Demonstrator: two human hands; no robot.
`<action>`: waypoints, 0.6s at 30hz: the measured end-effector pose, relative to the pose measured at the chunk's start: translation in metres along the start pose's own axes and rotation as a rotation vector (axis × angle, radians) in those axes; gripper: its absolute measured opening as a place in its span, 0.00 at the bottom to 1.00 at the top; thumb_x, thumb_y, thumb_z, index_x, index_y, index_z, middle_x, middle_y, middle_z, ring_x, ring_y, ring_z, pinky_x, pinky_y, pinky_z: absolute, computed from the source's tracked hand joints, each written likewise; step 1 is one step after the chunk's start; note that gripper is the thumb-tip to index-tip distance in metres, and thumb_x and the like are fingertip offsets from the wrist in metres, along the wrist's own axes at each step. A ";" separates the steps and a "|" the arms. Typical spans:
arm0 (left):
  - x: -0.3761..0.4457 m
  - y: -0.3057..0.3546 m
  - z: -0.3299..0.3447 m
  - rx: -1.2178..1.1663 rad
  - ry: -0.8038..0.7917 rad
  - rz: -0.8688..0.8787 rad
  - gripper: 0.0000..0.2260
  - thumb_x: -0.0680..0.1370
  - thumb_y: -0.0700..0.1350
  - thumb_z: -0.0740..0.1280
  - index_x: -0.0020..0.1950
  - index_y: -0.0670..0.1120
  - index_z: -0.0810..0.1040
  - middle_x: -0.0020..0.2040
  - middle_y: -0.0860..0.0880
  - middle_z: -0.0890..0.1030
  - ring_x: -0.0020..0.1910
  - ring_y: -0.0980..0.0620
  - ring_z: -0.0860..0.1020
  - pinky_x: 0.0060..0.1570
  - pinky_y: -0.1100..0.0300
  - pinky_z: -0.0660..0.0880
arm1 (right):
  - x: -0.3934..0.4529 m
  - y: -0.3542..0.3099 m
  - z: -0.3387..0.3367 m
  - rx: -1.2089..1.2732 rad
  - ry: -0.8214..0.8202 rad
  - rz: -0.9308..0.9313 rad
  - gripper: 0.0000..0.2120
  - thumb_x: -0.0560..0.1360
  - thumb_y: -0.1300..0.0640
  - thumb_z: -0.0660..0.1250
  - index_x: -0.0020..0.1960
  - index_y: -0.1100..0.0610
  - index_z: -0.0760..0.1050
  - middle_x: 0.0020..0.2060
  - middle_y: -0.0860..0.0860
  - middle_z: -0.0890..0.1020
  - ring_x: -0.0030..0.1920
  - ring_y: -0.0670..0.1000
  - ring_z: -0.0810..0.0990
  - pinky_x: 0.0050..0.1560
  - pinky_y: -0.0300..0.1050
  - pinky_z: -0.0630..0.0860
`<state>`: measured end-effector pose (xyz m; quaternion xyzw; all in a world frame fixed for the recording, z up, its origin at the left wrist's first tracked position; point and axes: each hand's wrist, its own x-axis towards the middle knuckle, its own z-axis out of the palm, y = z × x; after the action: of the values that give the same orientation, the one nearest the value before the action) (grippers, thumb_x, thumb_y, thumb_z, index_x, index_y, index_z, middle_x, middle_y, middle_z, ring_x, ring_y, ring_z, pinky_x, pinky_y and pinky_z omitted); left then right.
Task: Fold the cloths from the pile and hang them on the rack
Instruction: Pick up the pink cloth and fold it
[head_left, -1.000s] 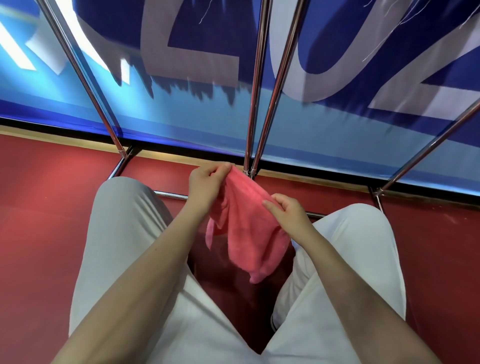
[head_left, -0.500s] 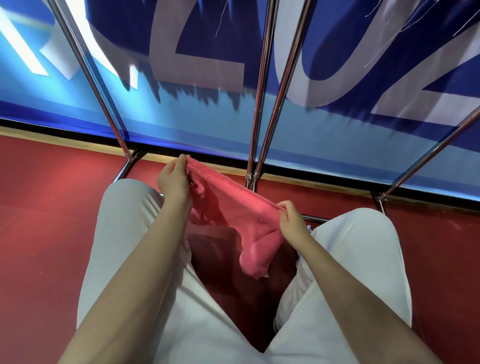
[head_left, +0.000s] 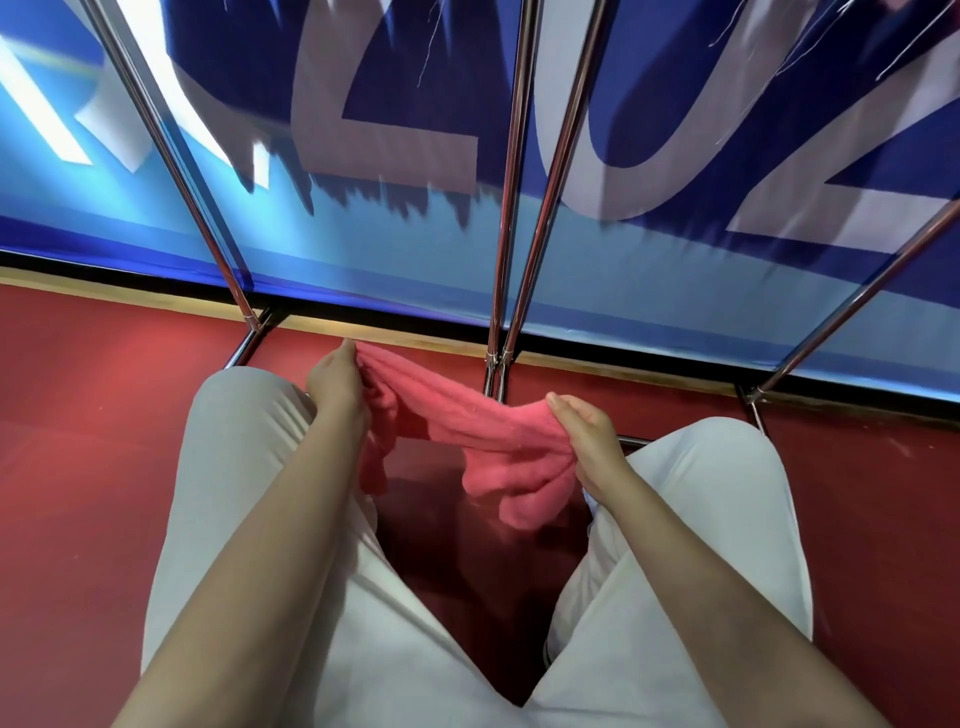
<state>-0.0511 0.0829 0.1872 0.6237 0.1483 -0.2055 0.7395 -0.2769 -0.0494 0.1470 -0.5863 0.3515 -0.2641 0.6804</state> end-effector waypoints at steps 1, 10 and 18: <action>-0.001 -0.004 0.002 0.043 -0.040 -0.015 0.12 0.79 0.43 0.65 0.36 0.45 0.73 0.30 0.50 0.73 0.26 0.54 0.70 0.22 0.67 0.67 | -0.002 -0.002 0.002 -0.004 0.006 -0.002 0.11 0.78 0.55 0.65 0.38 0.56 0.76 0.34 0.53 0.75 0.37 0.51 0.73 0.41 0.46 0.69; -0.055 -0.074 0.025 0.702 -0.563 0.165 0.08 0.80 0.46 0.63 0.49 0.49 0.83 0.41 0.49 0.82 0.27 0.58 0.72 0.30 0.65 0.68 | -0.008 -0.007 0.013 -0.188 -0.001 -0.090 0.11 0.80 0.59 0.63 0.39 0.56 0.76 0.29 0.43 0.79 0.33 0.40 0.74 0.38 0.34 0.71; -0.088 -0.090 0.029 0.597 -0.866 0.105 0.11 0.84 0.47 0.56 0.46 0.45 0.73 0.36 0.45 0.72 0.27 0.60 0.71 0.32 0.66 0.68 | -0.010 -0.012 0.010 -0.185 0.006 -0.174 0.10 0.78 0.62 0.65 0.39 0.56 0.78 0.34 0.45 0.80 0.35 0.39 0.75 0.41 0.33 0.72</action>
<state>-0.1733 0.0527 0.1564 0.6715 -0.2672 -0.4405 0.5326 -0.2743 -0.0375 0.1607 -0.6741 0.3241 -0.2901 0.5969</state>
